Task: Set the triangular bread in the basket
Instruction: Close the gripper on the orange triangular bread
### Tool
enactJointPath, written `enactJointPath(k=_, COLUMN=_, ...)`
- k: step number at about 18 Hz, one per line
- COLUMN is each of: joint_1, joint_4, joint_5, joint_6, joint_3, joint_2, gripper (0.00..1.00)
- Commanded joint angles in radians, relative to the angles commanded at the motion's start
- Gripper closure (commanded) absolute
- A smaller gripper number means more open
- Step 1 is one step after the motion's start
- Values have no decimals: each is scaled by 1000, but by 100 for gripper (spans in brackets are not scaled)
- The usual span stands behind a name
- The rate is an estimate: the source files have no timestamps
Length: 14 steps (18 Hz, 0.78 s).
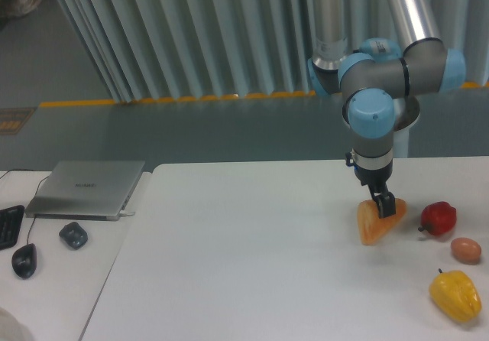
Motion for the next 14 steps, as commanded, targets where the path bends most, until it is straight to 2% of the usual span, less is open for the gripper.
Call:
enactJointPath(k=4, joint_1=3, joint_4=11, joint_5=2, joint_6=-17, joint_3=9, joint_2=-28, gripper=4)
enactJointPath(k=9, joint_1=8, joint_4=8, joint_5=40, joint_6=-19, joint_3=-3, joint_2=-28, gripper=4)
enactJointPath(k=11, joint_1=6, joint_4=6, joint_5=61, joint_6=-11, joint_3=-5, joint_2=-28, gripper=11)
enactJointPath(k=13, joint_1=5, joint_4=3, joint_5=70, joint_6=-11, joint_3=-6, joint_2=-28, gripper=29)
enactJointPath(k=14, joint_1=5, joint_4=2, joint_5=77, joint_6=-14, joint_3=-8, joint_2=-28, gripper=35)
